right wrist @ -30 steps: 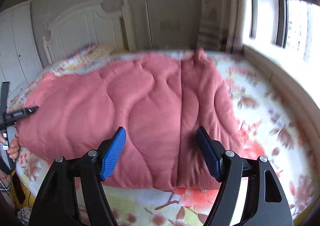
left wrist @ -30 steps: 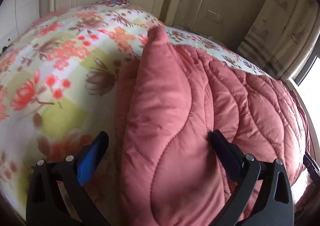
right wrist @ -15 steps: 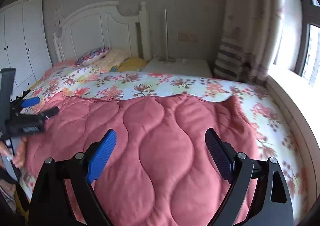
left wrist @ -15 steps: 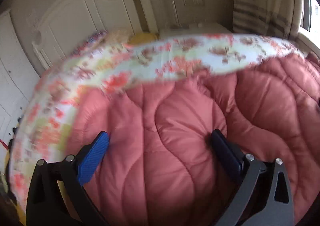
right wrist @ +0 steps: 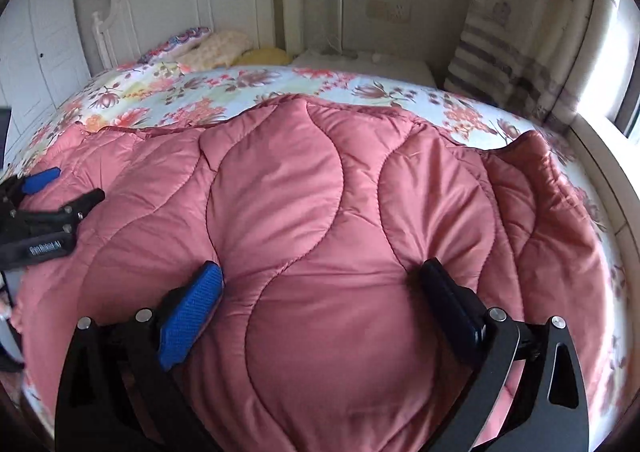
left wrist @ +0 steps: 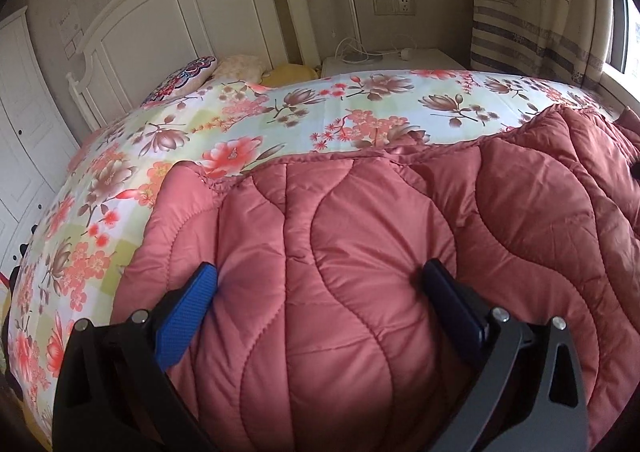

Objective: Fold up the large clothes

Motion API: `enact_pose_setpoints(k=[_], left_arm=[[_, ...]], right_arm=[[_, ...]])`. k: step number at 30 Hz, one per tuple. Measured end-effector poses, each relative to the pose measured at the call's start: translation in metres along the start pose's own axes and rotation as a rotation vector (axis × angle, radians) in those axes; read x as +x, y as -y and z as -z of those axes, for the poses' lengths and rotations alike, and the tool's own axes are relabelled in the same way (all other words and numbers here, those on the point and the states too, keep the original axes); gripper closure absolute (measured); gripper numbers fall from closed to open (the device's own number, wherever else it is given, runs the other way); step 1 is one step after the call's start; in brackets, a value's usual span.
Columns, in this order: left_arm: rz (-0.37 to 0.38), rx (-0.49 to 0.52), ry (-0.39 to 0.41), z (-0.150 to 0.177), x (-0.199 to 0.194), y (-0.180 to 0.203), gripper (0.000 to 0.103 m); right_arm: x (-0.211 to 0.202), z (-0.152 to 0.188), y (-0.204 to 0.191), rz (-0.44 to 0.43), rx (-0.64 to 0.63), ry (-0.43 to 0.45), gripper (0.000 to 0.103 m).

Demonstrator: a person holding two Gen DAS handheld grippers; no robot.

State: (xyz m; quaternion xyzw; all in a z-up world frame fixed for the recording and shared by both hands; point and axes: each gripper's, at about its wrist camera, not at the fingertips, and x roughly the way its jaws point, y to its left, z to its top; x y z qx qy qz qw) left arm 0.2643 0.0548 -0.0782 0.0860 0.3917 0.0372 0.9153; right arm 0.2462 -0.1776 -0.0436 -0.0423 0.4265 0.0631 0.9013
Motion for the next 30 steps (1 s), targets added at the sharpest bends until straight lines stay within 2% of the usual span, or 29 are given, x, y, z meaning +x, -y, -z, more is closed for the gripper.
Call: enact_pose_setpoints(k=[3,5,7,9,10,11,13,17,19,23,25,26,27,28,29,30], left_arm=[[0.008,-0.008,0.000,0.001,0.000,-0.001,0.002],[0.012,-0.010,-0.001,0.000,0.001,-0.002,0.002],[0.032,-0.010,0.003,0.000,0.000,-0.001,0.002],[0.032,-0.008,0.006,0.001,-0.001,-0.001,0.002],[0.030,-0.007,0.008,0.001,-0.001,0.000,0.002],[0.030,-0.004,0.008,0.001,-0.001,-0.001,0.002],[0.024,-0.001,0.010,0.001,-0.001,0.000,0.002],[0.033,0.016,-0.026,-0.004,-0.001,0.000,0.002],[0.042,0.035,-0.029,-0.015,-0.011,0.001,0.002],[0.067,0.061,0.081,-0.043,-0.031,0.001,0.002],[0.018,0.058,0.067,-0.052,-0.014,-0.003,0.002],[-0.062,0.050,0.010,-0.048,0.014,-0.008,0.002],[-0.097,0.038,-0.041,-0.042,0.031,-0.011,0.002],[0.015,-0.062,-0.118,-0.035,0.054,-0.027,0.002],[0.085,-0.141,-0.130,-0.035,0.056,-0.041,0.002],[0.108,-0.178,-0.127,-0.035,0.055,-0.049,0.002]], right_arm=[[-0.012,-0.027,0.006,0.049,0.004,0.106,0.007],[-0.003,-0.046,0.017,0.131,0.012,0.126,0.007],[0.021,-0.059,0.040,0.198,0.049,0.064,0.007],[0.047,-0.056,0.064,0.243,0.092,-0.022,0.006],[0.067,-0.047,0.084,0.199,0.158,-0.096,0.005],[0.073,-0.040,0.099,0.106,0.237,-0.108,0.005],[0.070,-0.033,0.115,0.023,0.318,-0.069,0.005],[0.068,-0.032,0.103,0.077,0.269,-0.064,0.005],[0.068,-0.031,0.102,0.076,0.270,-0.061,0.005],[0.069,-0.031,0.104,0.068,0.277,-0.057,0.005],[0.069,-0.032,0.105,0.068,0.277,-0.055,0.005],[0.068,-0.032,0.105,0.066,0.278,-0.055,0.005],[0.068,-0.032,0.105,0.064,0.280,-0.054,0.005],[0.067,-0.031,0.106,0.063,0.281,-0.053,0.005],[0.067,-0.030,0.106,0.060,0.284,-0.052,0.005],[0.067,-0.030,0.107,0.055,0.289,-0.051,0.005]])
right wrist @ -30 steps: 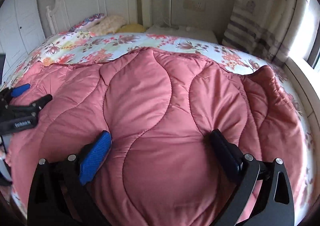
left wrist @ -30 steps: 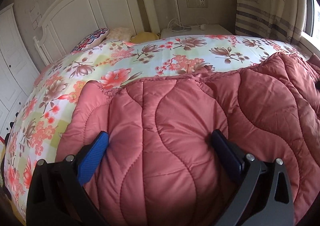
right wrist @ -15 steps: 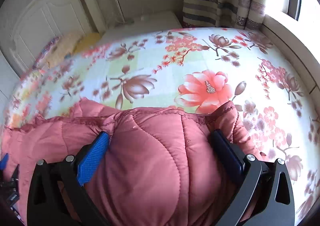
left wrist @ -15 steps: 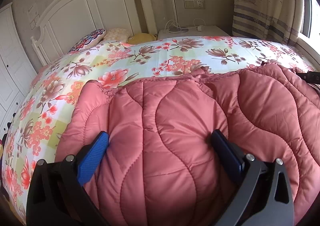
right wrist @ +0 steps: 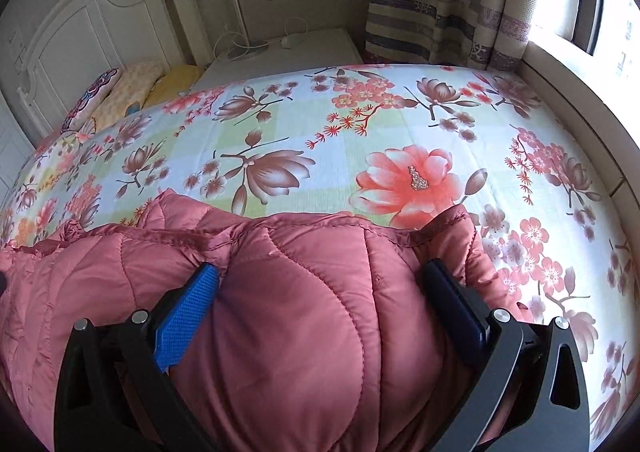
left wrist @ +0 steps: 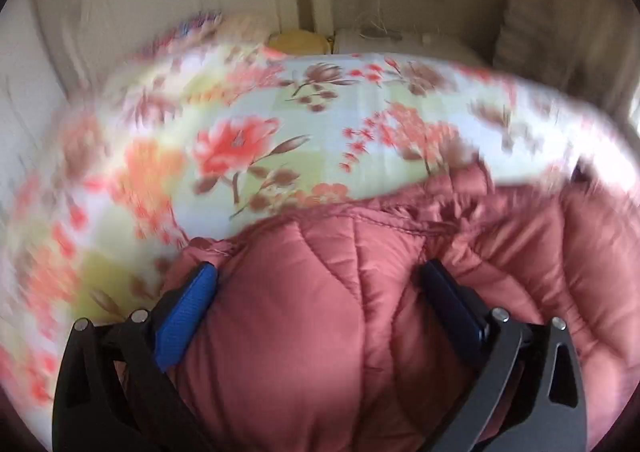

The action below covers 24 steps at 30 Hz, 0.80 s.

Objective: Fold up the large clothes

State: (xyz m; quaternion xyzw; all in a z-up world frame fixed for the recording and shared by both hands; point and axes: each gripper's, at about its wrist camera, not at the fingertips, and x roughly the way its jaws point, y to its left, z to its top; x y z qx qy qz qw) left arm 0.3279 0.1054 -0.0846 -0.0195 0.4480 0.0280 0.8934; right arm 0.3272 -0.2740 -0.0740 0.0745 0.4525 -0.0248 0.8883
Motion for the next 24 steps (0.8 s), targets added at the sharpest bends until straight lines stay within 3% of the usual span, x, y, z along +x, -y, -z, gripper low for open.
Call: enact_pose_setpoints(k=[7,19,21,24], left_arm=[[0.007,0.035,-0.032,-0.006,0.006,0.005,0.002],[0.141,0.056,-0.033,-0.006,0.010,-0.006,0.002],[0.110,0.071,-0.047,-0.007,0.009,-0.001,0.002],[-0.031,0.104,-0.020,-0.004,-0.013,0.013,0.003]], right_arm=[[-0.001,0.002,0.000,0.004,0.010,-0.009,0.005],[-0.013,0.016,0.004,0.037,0.045,-0.023,0.005],[-0.017,0.022,0.003,0.067,0.046,-0.020,0.005],[-0.022,0.026,0.006,0.066,0.058,-0.023,0.005]])
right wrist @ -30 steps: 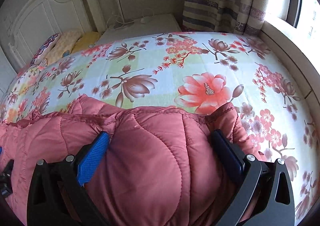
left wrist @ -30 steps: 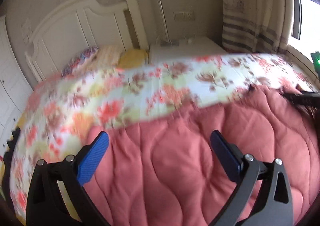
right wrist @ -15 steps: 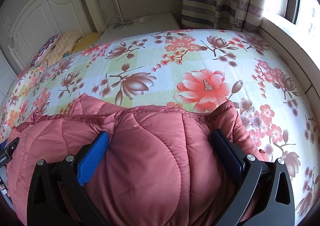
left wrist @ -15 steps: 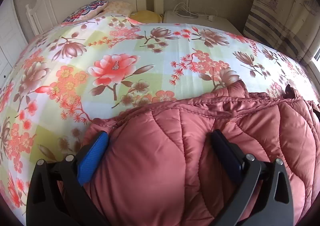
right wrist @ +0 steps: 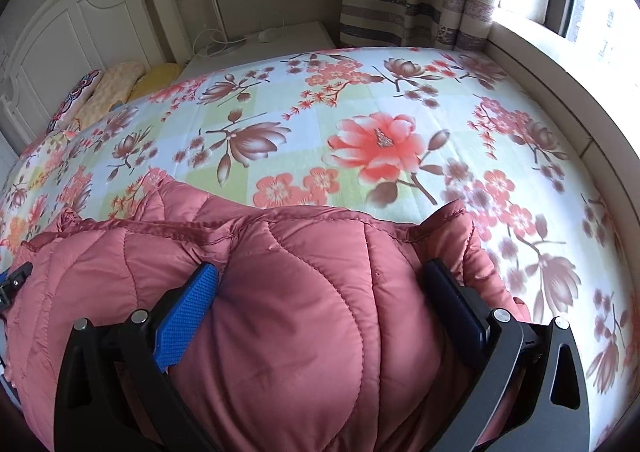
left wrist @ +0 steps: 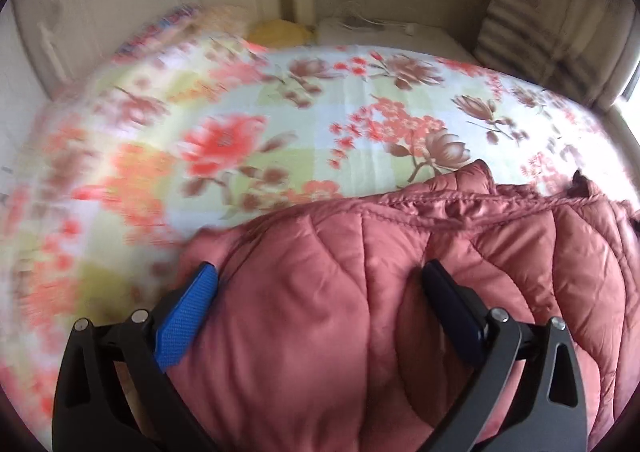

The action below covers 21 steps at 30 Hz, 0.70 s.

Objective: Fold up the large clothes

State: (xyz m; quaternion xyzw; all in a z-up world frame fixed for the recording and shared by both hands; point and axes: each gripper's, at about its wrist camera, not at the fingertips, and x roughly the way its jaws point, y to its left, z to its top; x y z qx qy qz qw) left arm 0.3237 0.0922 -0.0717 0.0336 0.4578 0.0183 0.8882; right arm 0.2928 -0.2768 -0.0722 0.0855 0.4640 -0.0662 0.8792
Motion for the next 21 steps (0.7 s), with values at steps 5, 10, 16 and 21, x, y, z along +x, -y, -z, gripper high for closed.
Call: enact_pose_setpoints(k=[5,10,16,21], left_arm=[[0.084,0.068,0.207,0.018,-0.074,0.048,0.002],[0.020,0.217,0.163,0.033,-0.049,0.103,0.002],[0.086,0.136,0.119,0.037,-0.024,0.091,0.002],[0.061,0.164,0.143,0.033,-0.045,0.077,0.002]], right_arm=[[-0.054,0.005,-0.010,0.001,-0.030,0.168,0.006],[-0.107,0.056,-0.085,-0.153,-0.349,0.239,0.005],[-0.054,0.087,-0.103,-0.151,-0.435,0.154,0.004],[-0.054,0.084,-0.098,-0.161,-0.425,0.121,0.005]])
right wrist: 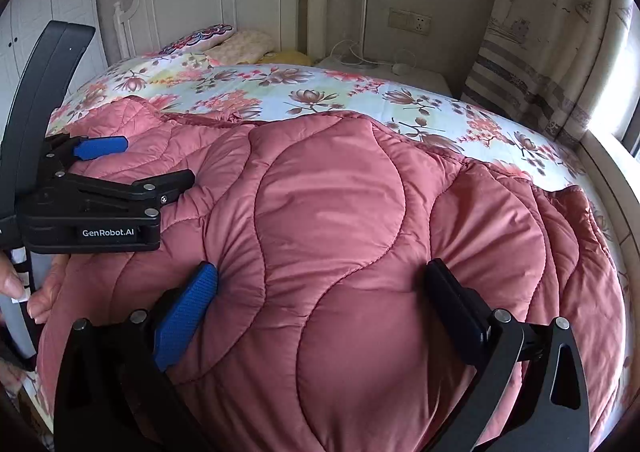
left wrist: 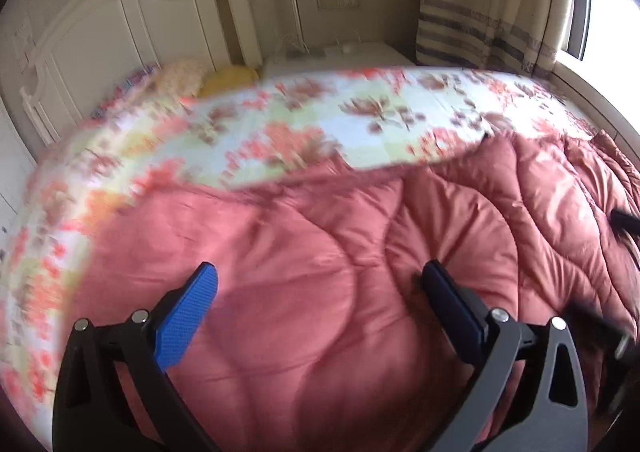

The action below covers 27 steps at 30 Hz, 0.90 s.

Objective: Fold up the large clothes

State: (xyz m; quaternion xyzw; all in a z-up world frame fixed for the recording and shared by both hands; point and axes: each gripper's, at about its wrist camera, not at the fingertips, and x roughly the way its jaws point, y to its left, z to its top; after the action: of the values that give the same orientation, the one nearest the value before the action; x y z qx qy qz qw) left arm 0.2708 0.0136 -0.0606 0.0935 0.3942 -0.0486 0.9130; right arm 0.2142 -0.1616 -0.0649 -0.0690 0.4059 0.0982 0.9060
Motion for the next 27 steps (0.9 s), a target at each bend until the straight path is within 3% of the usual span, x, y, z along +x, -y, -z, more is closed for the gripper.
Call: enact_pose_setpoints(k=[3,5,6,7,8,10,11,13,17,18,20,22,25,27], left_arm=[[-0.096,0.028,0.086,0.002,-0.025,-0.029,0.002],[-0.186,0.003,0.068,0.007,-0.019,-0.056,0.002],[-0.216,-0.033,0.023,0.013,-0.007,-0.072,0.002],[-0.206,-0.063,-0.012,0.019,0.004,-0.083,0.002],[-0.085,-0.143,-0.047,0.026,0.016,-0.100,0.002],[0.011,-0.257,-0.052,0.028,0.019,-0.119,0.002],[0.001,-0.259,-0.047,0.026,0.019,-0.119,0.002],[-0.039,-0.224,-0.048,0.025,0.020,-0.110,0.002],[-0.122,-0.179,-0.029,0.022,0.006,-0.100,0.002],[-0.148,-0.178,0.006,0.021,-0.008,-0.096,0.002],[-0.119,-0.167,0.091,0.021,-0.036,-0.085,0.002],[-0.063,-0.126,0.139,0.018,-0.056,-0.059,0.002],[0.003,-0.026,0.134,0.021,-0.049,-0.015,0.002],[-0.041,0.057,0.091,0.032,-0.024,0.010,0.002]], right_arm=[[-0.018,-0.005,0.010,0.037,0.011,0.009,0.005],[-0.029,-0.005,0.027,0.098,0.025,0.042,0.005],[-0.031,-0.006,0.040,0.138,0.041,0.041,0.005],[-0.031,-0.004,0.055,0.178,0.069,0.033,0.005],[-0.030,0.000,0.075,0.217,0.120,0.018,0.005],[-0.020,0.016,0.109,0.204,0.231,-0.005,0.005],[-0.016,0.023,0.122,0.125,0.299,0.007,0.004],[-0.014,0.027,0.132,0.065,0.356,0.010,0.004],[-0.009,0.022,0.121,0.121,0.300,-0.009,0.004],[-0.009,0.022,0.120,0.117,0.304,-0.008,0.004],[-0.019,0.020,0.119,0.163,0.332,-0.007,0.005],[-0.046,0.018,0.102,0.211,0.305,0.051,0.005],[-0.077,0.011,0.057,0.139,0.181,0.140,0.005],[-0.081,0.009,0.014,0.079,0.039,0.139,0.005]])
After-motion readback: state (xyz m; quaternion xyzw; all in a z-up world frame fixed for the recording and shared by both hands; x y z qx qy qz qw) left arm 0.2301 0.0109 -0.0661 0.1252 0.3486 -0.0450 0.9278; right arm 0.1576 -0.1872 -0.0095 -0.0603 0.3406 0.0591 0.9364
